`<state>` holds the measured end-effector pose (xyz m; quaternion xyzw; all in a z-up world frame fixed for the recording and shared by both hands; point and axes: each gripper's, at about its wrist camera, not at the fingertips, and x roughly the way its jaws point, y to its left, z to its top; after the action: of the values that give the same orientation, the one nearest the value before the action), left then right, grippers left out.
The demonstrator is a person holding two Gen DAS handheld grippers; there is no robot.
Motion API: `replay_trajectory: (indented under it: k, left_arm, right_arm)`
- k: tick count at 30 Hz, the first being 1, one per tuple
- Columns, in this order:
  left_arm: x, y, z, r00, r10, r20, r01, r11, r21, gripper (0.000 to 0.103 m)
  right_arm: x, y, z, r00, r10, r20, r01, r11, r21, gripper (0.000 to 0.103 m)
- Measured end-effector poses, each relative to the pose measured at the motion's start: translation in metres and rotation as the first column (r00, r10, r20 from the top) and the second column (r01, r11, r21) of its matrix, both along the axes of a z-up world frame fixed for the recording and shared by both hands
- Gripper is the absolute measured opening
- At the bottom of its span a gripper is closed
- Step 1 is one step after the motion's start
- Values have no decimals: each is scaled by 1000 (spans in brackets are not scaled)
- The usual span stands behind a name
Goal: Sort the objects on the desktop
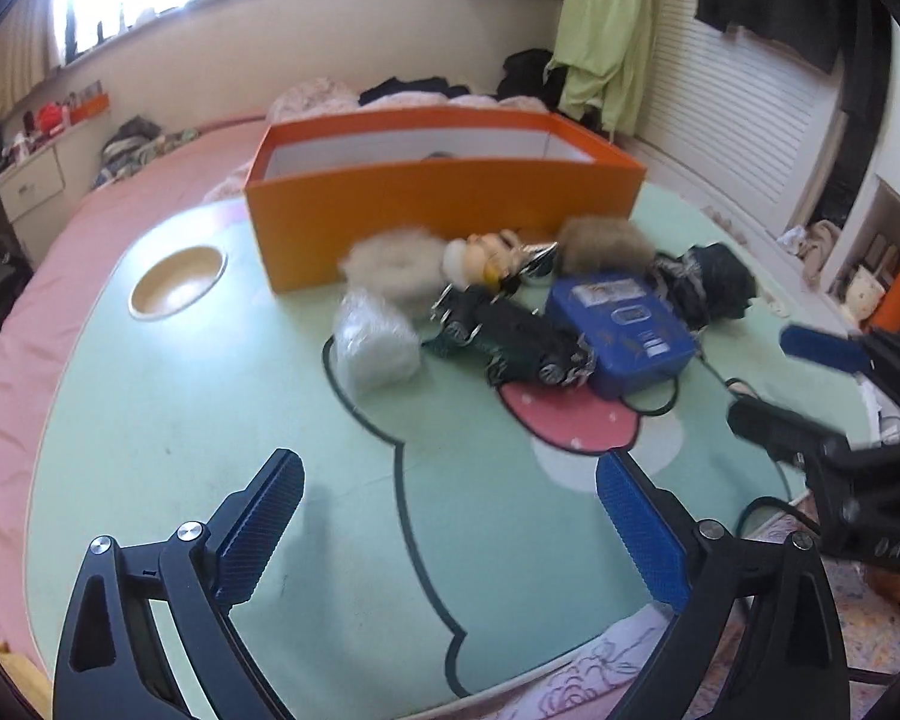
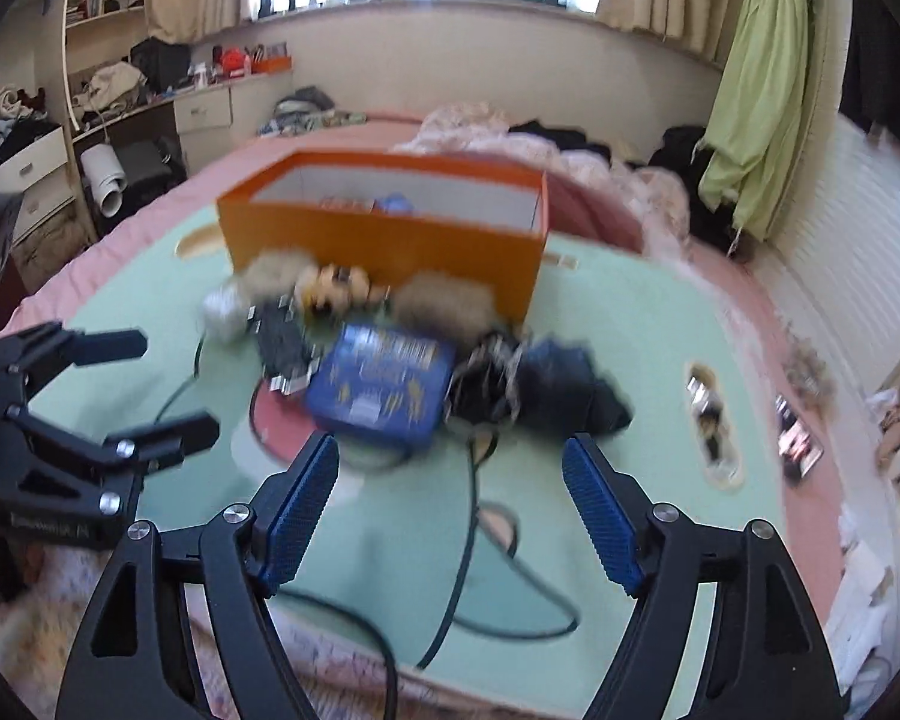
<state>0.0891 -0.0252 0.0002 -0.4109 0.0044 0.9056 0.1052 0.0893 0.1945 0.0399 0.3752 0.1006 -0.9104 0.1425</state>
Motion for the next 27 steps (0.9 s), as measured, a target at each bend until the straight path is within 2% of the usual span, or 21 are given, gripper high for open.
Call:
replay_trajectory:
  k: [2,5,7,10,12,13,20,27]
  left_arm:
    - [-4,-2,-5,1000,-2,27,1,1000,11,101]
    - [-1,3,-11,999,2,32,-1,999,-41,103]
    - [-1,11,-13,999,-13,30,16,996,-84,103]
    - [0,11,-13,999,-24,31,26,997,-79,103]
    - [2,10,-13,999,-26,29,28,997,-78,103]
    - [2,10,-12,999,-27,28,29,996,-79,103]
    - [2,11,-10,999,-27,28,29,996,-79,103]
    - [2,11,-11,999,-27,27,29,996,-80,103]
  right_arm:
    - [1,3,-14,999,-7,43,7,1000,-5,77]
    - [-1,6,-29,997,-23,79,23,1000,6,77]
    - [-4,11,-32,995,-17,99,19,1000,-24,78]
    - [-7,17,-34,995,-17,99,22,998,-51,86]
    - [-8,17,-36,997,-16,78,19,999,-37,100]
    - [-9,17,-38,997,-5,73,8,999,-40,103]
    - [-18,27,-43,998,-58,32,60,997,-57,103]
    - [-18,28,-43,998,-59,25,60,996,-58,103]
